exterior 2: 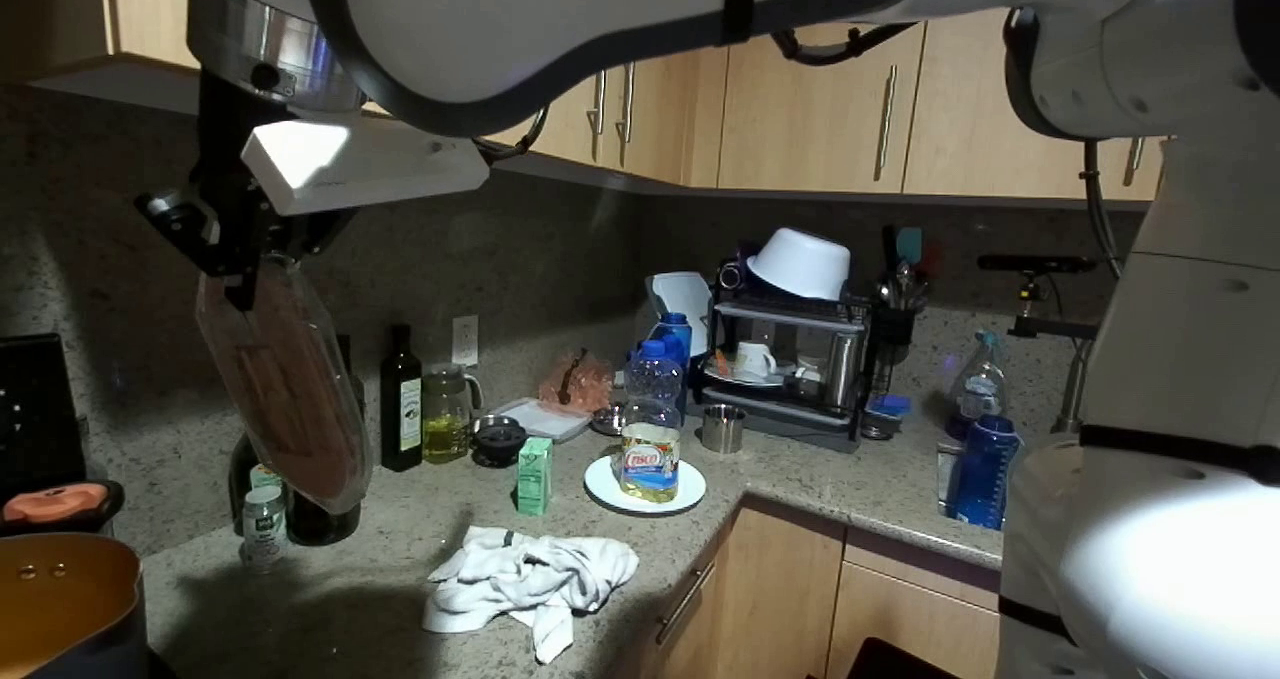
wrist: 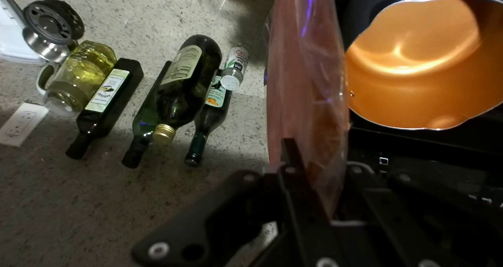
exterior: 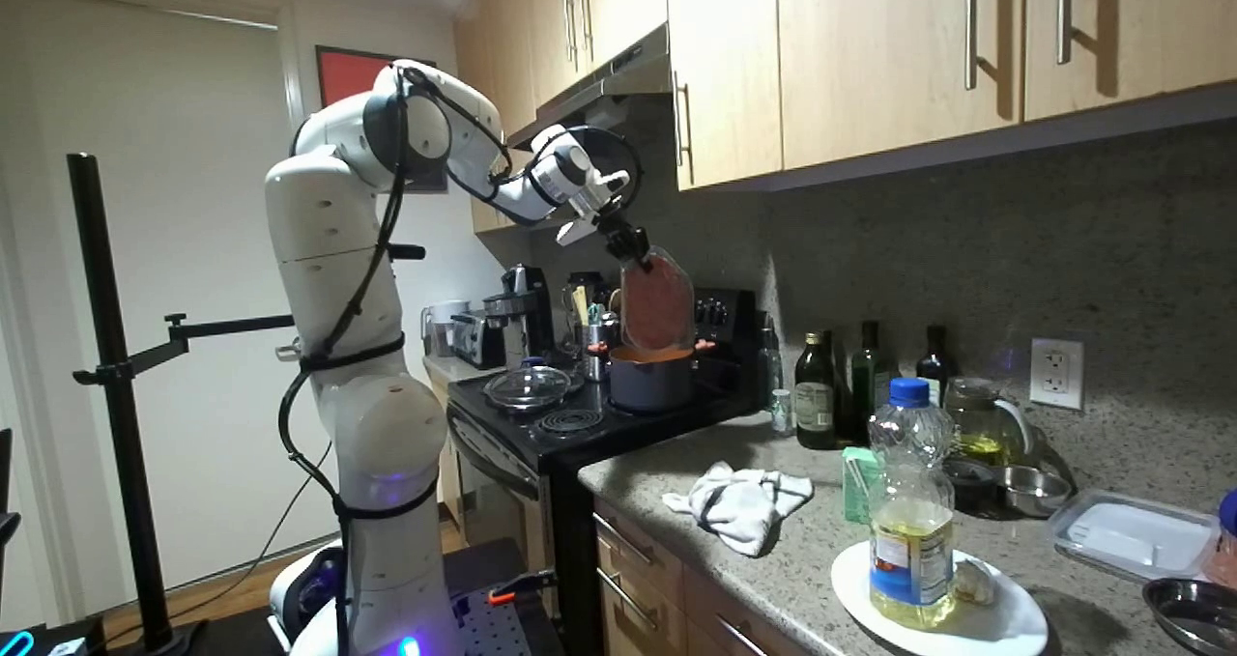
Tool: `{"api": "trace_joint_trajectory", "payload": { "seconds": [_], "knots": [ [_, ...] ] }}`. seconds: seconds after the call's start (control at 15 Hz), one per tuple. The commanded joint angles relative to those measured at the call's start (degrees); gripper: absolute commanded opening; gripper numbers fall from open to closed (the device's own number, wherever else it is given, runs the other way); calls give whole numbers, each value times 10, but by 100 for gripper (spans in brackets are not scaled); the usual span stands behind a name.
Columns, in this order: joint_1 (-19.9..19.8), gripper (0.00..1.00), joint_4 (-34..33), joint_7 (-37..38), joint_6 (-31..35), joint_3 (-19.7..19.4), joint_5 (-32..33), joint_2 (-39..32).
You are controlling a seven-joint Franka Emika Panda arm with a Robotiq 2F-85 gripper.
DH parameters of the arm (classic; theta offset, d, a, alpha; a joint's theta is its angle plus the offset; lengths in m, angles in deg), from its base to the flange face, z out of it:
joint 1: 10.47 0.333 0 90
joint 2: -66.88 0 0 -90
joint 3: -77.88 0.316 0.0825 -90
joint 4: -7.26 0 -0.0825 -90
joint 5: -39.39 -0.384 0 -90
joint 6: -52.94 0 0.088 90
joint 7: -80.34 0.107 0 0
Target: Pick up the package from the counter and put it in the pot
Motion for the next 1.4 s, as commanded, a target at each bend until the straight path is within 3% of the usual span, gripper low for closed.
{"api": "trace_joint_trajectory", "payload": {
  "seconds": [0.0,0.4,0.8,1.33],
  "knots": [
    [5,5,-58,-34,1,-5,18,-47],
    [22,5,-168,-104,-7,-26,41,-121],
    [62,5,-284,-169,-37,-44,18,-192],
    [119,5,-377,-198,-103,-55,-15,-243]
  ]
}}
